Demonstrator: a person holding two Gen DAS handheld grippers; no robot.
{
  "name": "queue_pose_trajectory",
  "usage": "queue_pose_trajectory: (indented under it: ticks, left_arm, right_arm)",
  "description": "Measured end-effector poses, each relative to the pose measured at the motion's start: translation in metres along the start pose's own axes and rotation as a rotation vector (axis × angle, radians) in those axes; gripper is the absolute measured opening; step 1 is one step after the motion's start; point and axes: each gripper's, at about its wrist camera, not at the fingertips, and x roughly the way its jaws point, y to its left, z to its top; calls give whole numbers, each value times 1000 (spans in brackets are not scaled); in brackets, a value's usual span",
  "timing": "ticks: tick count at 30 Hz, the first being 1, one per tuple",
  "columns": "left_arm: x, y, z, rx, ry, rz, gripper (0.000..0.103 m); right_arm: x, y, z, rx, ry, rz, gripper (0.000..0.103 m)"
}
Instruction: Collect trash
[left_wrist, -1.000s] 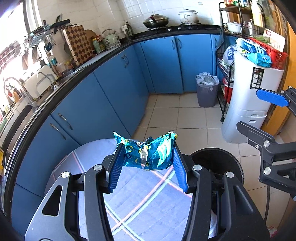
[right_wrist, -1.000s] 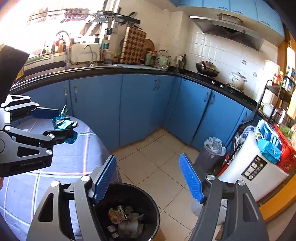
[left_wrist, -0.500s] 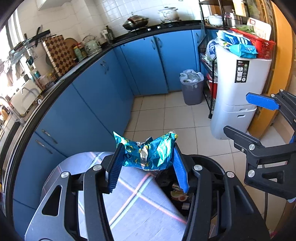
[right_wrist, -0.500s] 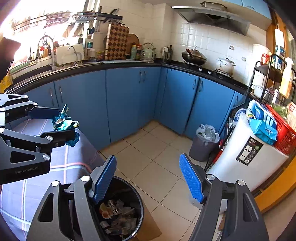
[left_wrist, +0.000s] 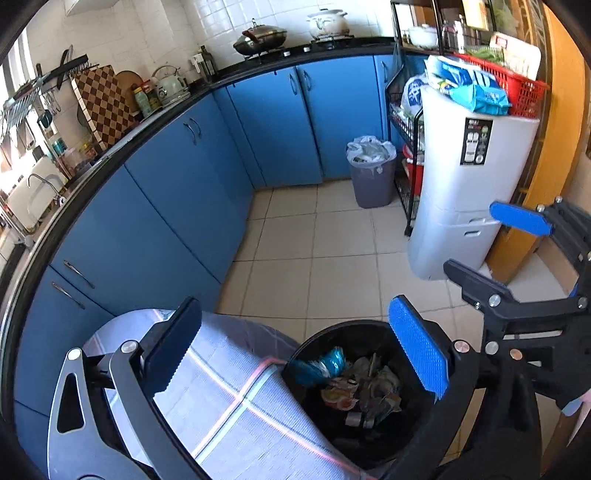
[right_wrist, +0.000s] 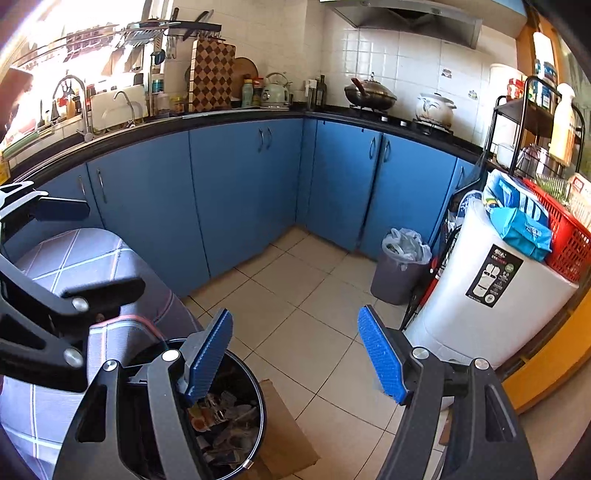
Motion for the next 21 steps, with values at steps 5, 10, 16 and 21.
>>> queue_pose_trajectory:
  ticks: [5, 10, 16, 21]
  left_arm:
    - [11, 10, -2, -58, 49, -49, 100]
    - [13, 16, -5, -83, 57, -52, 100]
    - [8, 16, -7, -65, 45, -50, 100]
    - [3, 15, -9, -46, 26, -46, 100]
  right_arm:
    - [4, -1, -2, 5, 9, 1, 69]
    - [6, 2, -1, 4, 13, 14, 69]
    - [5, 8, 0, -4, 11, 21, 69]
    - [4, 9, 0, -8, 10, 21, 69]
